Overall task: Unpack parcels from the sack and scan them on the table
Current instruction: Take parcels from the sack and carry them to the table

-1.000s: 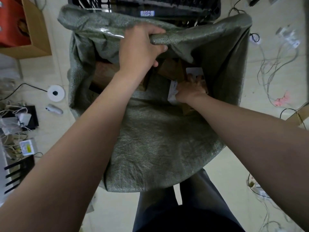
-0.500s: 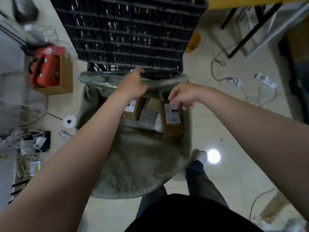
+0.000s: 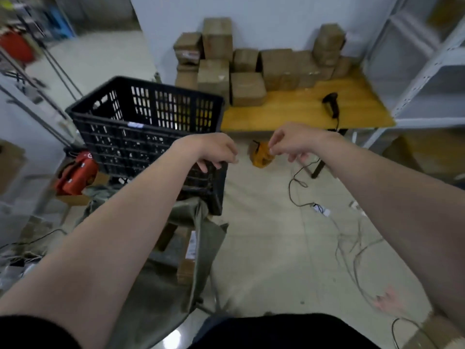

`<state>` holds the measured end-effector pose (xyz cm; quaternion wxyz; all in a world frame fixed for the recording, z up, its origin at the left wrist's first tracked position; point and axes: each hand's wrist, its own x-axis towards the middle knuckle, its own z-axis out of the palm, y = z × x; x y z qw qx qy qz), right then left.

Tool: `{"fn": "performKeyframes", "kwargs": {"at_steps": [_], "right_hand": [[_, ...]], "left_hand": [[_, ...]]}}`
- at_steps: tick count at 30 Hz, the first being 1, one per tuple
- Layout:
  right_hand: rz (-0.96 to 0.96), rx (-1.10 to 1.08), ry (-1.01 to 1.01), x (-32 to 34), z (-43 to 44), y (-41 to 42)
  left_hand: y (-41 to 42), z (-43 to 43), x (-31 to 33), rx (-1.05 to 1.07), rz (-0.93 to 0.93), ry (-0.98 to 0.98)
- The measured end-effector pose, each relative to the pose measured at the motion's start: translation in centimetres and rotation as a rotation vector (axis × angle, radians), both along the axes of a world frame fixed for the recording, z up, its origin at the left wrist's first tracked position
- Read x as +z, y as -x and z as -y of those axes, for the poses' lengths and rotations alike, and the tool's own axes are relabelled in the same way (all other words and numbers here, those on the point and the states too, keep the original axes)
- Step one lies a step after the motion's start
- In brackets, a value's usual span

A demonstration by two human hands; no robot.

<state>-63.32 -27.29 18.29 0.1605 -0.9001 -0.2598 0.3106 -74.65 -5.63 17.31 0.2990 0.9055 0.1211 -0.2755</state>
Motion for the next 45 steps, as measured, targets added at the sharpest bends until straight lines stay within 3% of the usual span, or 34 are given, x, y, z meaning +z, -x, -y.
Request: {"fn": "performKeyframes", "kwargs": {"at_steps": [7,18,29,35,45], "right_hand": [[0.033,-0.109,-0.119,3.1,3.9,-7.5],[-0.050,-0.108,-0.134,1.0,-2.1,-25.6],[-0.205,-0.227,-0.113,-4.3,-10.8,-45.0],[-0.363,-0.293,-0.089,-11.7,-15.5,-53.7],[-0.668,-0.364,0.074,-21.6,-23.9,-65.7]], "left_hand": [[-8.7,3.7,4.9,-0.006,0.200,0.007],[-25.7,-3.3,2.2,0.041,0.103,-0.022],[-45.3,-11.9,-4.4,0.252,0.025,0.109],[-53.9,-15.7,-11.3,0.271,0.047,0.022],[-63.9,-20.5,-21.7,0.613,-0.060,0.081]]}}
